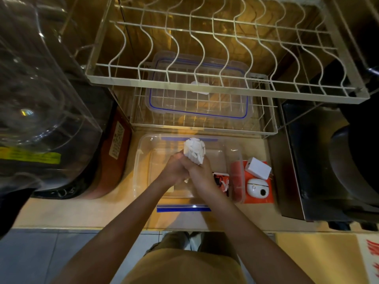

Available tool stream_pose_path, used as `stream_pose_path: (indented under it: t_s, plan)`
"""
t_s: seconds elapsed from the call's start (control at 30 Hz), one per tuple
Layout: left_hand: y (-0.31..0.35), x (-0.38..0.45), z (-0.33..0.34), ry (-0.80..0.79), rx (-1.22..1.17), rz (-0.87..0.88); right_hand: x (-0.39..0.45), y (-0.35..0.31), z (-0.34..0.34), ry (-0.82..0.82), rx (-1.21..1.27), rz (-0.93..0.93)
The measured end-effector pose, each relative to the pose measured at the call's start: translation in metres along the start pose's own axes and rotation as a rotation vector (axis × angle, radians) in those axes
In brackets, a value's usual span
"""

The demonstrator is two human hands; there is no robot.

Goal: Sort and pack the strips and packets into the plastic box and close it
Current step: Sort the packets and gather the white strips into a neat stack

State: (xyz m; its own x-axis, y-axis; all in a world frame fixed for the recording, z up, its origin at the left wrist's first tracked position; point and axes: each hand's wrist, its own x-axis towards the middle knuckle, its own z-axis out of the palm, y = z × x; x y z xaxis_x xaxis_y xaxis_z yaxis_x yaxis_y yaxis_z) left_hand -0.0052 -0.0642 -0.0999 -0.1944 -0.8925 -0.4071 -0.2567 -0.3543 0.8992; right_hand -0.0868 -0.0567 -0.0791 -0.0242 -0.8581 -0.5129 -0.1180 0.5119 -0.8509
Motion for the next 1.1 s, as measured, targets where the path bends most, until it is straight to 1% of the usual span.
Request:
stream_pose_path:
  t_s: [0.07, 0.1, 0.13, 0.2, 0.23, 0.27, 0.33, 0.37, 0.4, 0.47, 0.53, 0.63, 0.7, 0.77, 0.83, 0.93, 0.97, 1.03, 1.1]
  plan:
    - [0.007, 0.000, -0.002, 0.005, 0.178, -0.087, -0.001, -0.002, -0.007, -0.033, 0.008, 0.023]
    - [0.010, 0.000, -0.005, 0.006, 0.260, -0.079, -0.003, -0.006, -0.014, -0.061, 0.025, 0.050]
    - [0.011, -0.001, -0.008, -0.018, 0.333, -0.028, -0.004, -0.011, -0.022, -0.092, 0.043, 0.084]
    - [0.012, -0.006, -0.017, -0.118, 0.486, 0.140, -0.007, -0.017, -0.042, -0.148, 0.006, 0.098]
    - [0.011, -0.009, -0.023, -0.161, 0.590, 0.184, -0.008, -0.021, -0.051, -0.164, -0.040, 0.071]
    - [0.012, -0.011, -0.028, -0.170, 0.697, 0.167, -0.009, -0.025, -0.060, -0.174, -0.078, 0.026]
    - [0.014, -0.012, -0.035, -0.156, 0.893, 0.065, -0.009, -0.028, -0.075, -0.195, -0.138, -0.092]
    - [0.015, -0.012, -0.036, -0.152, 0.968, 0.023, -0.009, -0.029, -0.080, -0.204, -0.207, -0.161]
    - [0.014, -0.012, -0.037, -0.141, 1.026, -0.003, -0.007, -0.029, -0.084, -0.207, -0.330, -0.237]
    - [0.015, -0.012, -0.036, -0.126, 1.120, -0.036, -0.002, -0.027, -0.086, -0.231, -0.716, -0.413]
    - [0.015, -0.013, -0.032, -0.138, 1.205, -0.056, 0.000, -0.022, -0.078, -0.308, -1.071, -0.549]
    - [0.011, -0.017, -0.023, -0.182, 1.246, -0.045, -0.002, -0.004, -0.054, -0.432, -1.369, -0.581]
    - [0.004, -0.020, -0.018, -0.203, 1.231, -0.049, -0.002, 0.008, -0.042, -0.452, -1.459, -0.587]
    - [-0.002, -0.024, -0.016, -0.212, 1.177, -0.063, 0.000, 0.014, -0.038, -0.484, -1.409, -0.518]
    - [-0.006, -0.029, -0.018, -0.221, 1.042, -0.091, 0.004, 0.016, -0.037, -0.529, -1.357, -0.448]
    - [-0.007, -0.040, -0.022, -0.218, 0.860, -0.055, 0.013, 0.020, -0.038, -0.558, -1.452, -0.466]
    - [-0.007, -0.045, -0.021, -0.197, 0.844, -0.032, 0.015, 0.022, -0.038, -0.549, -1.480, -0.492]
    - [-0.012, -0.054, -0.016, -0.133, 0.884, 0.018, 0.018, 0.028, -0.037, -0.544, -1.465, -0.524]
    - [-0.018, -0.063, -0.009, -0.082, 0.921, 0.022, 0.019, 0.030, -0.037, -0.565, -1.417, -0.499]
